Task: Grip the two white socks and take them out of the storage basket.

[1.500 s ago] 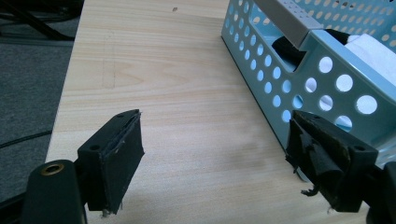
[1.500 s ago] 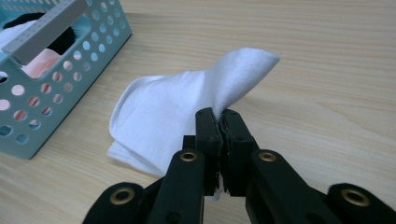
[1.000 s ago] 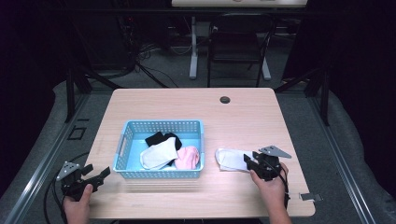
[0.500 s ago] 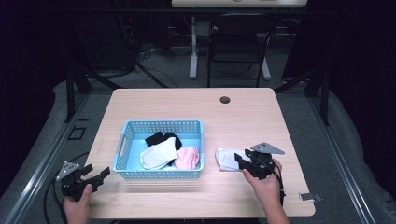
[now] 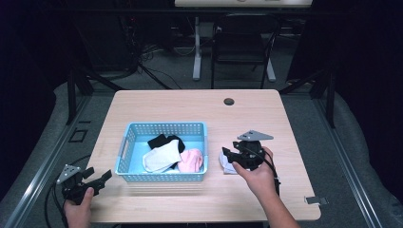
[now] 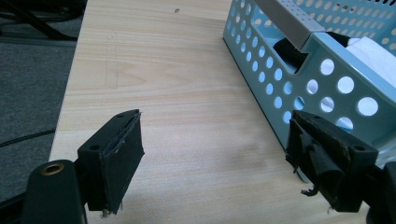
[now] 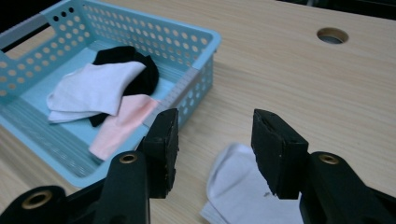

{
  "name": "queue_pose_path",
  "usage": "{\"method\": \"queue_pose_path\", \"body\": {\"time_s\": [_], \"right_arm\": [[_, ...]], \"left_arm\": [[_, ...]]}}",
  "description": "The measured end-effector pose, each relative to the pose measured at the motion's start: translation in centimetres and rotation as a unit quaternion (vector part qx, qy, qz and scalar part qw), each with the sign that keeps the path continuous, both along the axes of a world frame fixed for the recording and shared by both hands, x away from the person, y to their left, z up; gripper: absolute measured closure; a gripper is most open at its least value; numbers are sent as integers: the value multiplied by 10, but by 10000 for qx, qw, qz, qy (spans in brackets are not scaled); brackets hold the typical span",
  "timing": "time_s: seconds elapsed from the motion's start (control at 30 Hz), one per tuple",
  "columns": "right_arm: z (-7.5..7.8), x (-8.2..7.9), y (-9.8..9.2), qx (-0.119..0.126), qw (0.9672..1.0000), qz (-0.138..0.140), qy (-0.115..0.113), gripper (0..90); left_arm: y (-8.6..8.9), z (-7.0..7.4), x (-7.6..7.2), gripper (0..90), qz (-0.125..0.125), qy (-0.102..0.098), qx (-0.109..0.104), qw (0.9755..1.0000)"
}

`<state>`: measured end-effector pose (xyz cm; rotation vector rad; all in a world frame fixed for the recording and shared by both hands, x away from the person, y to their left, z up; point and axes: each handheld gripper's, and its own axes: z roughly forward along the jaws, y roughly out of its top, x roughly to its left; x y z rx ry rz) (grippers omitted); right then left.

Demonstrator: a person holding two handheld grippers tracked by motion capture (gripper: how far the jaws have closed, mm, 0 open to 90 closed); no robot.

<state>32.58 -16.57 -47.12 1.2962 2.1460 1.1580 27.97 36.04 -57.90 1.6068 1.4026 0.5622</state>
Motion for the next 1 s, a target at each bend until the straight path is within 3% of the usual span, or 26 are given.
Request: {"method": "queue_pose_path", "body": {"time_s": [0.3,0.43,0.67,1.0], "right_arm": [[18,14,38,-90,9988,423,220,538],[22,19,58,-300,9969,642,338,547],[23,31,88,-534,9943,836,384,570],[19,59,121,-561,9903,930,871,600]], "left_arm": [[0,0,0,186,4,-2,-8,10000],[0,0,0,186,4,-11,-16,10000],[0,0,0,185,-2,-12,-19,10000],[1,0,0,185,-2,-6,-31,10000]]}}
